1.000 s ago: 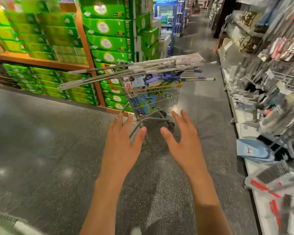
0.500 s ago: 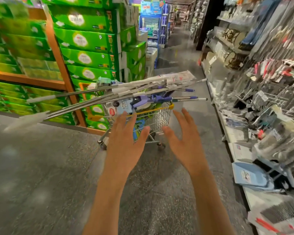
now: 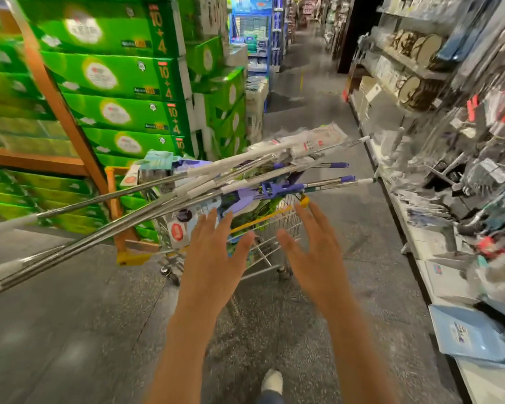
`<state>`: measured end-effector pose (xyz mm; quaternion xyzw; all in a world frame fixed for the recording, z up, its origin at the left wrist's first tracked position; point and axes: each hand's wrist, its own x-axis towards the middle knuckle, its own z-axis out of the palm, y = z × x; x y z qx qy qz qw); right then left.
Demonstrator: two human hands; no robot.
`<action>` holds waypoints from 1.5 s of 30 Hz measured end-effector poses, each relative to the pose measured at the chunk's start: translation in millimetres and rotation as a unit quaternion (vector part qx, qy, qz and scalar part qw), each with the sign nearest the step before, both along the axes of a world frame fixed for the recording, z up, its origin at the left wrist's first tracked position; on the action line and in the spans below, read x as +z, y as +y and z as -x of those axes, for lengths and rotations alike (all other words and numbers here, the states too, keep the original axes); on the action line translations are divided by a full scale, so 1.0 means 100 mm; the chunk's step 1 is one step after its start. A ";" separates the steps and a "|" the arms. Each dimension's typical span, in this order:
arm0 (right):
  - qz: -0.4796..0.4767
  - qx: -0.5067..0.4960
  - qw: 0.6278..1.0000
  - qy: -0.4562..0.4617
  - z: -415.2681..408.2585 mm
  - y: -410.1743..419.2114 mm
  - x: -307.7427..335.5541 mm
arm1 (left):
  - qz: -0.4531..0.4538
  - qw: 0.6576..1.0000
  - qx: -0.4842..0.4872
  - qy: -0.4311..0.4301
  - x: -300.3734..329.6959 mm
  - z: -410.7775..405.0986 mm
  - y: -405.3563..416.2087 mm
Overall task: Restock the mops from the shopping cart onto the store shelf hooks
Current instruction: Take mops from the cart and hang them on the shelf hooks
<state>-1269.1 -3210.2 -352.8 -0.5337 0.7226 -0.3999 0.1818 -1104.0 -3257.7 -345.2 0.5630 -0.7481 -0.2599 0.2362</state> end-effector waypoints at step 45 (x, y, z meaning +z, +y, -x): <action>-0.116 -0.184 0.882 -0.417 1.77 -6.00 -1.71 | -0.143 0.987 -0.068 -0.017 -1.54 1.96 -5.93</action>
